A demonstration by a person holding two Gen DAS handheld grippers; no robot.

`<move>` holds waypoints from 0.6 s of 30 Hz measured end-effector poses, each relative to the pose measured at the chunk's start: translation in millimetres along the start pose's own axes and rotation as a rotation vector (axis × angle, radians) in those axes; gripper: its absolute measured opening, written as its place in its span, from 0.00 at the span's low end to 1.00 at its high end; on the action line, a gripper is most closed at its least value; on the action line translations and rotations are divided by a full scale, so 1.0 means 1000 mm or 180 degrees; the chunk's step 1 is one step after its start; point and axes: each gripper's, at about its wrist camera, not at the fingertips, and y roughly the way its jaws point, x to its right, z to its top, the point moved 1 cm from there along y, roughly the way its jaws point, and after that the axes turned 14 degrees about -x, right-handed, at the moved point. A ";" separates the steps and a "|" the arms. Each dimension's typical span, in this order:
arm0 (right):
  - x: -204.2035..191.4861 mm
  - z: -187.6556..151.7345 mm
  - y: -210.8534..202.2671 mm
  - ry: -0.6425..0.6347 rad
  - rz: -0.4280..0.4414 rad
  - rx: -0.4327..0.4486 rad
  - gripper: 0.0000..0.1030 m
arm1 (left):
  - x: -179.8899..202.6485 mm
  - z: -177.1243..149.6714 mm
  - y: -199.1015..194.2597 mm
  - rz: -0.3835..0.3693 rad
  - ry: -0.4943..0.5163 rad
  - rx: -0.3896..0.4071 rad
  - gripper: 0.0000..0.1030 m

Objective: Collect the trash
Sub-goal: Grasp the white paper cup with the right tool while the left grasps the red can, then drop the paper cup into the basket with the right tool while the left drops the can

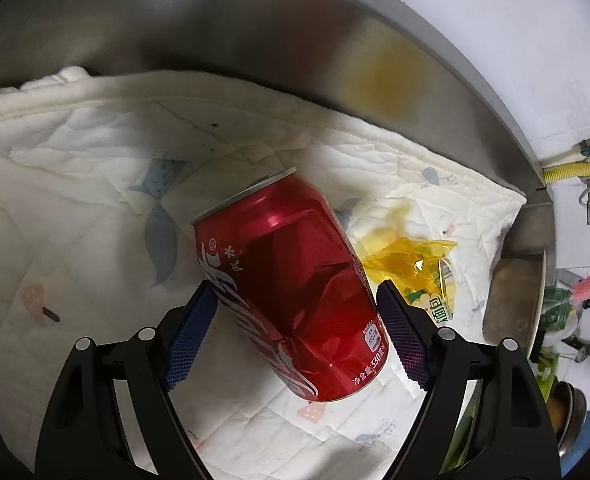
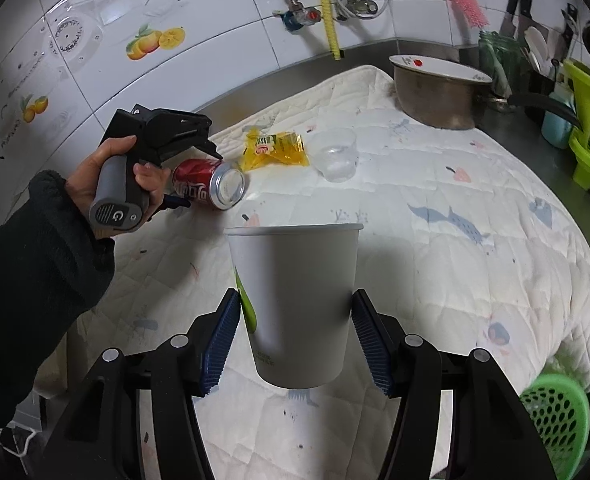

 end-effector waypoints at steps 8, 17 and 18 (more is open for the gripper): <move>0.005 -0.021 -0.003 0.0119 -0.0022 -0.0021 0.54 | 0.001 -0.002 0.007 -0.0154 0.0045 -0.0038 0.73; 0.014 -0.040 -0.019 0.0291 -0.0099 0.0067 0.54 | 0.005 -0.017 -0.008 -0.0022 0.0532 0.0052 0.70; 0.016 -0.045 -0.022 0.0326 -0.0109 0.0077 0.54 | 0.004 -0.022 -0.012 -0.0061 0.0617 0.0039 0.70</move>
